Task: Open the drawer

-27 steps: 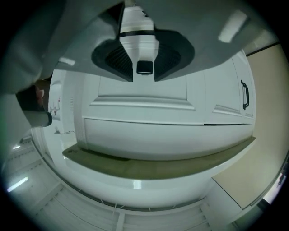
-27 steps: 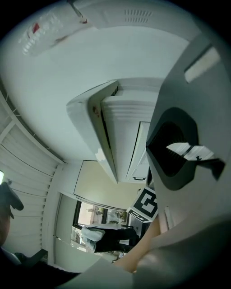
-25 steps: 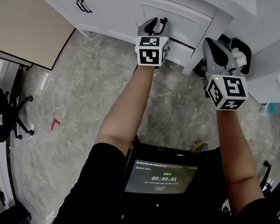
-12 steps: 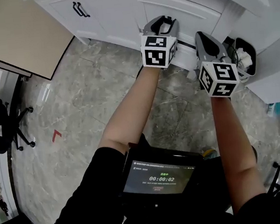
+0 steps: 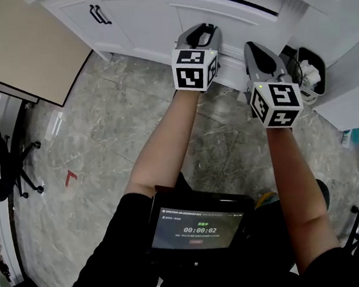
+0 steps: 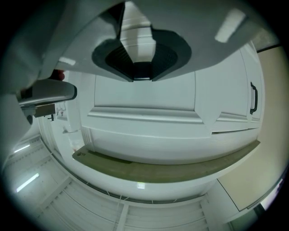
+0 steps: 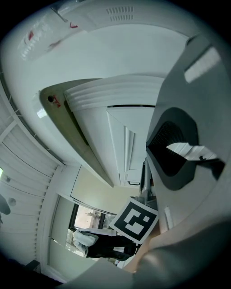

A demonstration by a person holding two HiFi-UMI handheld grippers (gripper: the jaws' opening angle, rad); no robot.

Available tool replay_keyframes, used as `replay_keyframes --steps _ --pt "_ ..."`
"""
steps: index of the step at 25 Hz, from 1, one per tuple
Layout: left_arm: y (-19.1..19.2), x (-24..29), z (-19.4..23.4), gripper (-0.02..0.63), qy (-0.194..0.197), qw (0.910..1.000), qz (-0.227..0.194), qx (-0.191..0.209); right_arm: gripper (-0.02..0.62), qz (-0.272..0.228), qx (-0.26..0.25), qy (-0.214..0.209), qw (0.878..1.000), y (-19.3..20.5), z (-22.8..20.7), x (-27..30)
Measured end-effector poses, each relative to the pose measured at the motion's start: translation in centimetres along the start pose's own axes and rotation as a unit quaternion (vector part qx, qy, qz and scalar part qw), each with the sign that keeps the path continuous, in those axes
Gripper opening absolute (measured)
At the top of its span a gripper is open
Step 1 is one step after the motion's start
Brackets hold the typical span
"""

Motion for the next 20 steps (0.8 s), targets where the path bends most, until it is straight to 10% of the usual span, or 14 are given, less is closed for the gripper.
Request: replay_keyframes --steps 20 --pt "1.4 -11.9 0.1 0.126 0.003 0.9997 0.013 -0.021 0.023 -0.019 0.007 -0.06 0.998 -2.1 11.2 -6.0"
Point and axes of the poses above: the fingertips, and each gripper's own axes: x forward along the fingers, z to its left, y out of its underside, the point moved 8 cm from there along -x, backward along the fingers, and after that the axes turned 10 degrees about -y, right-handed, at the moved point
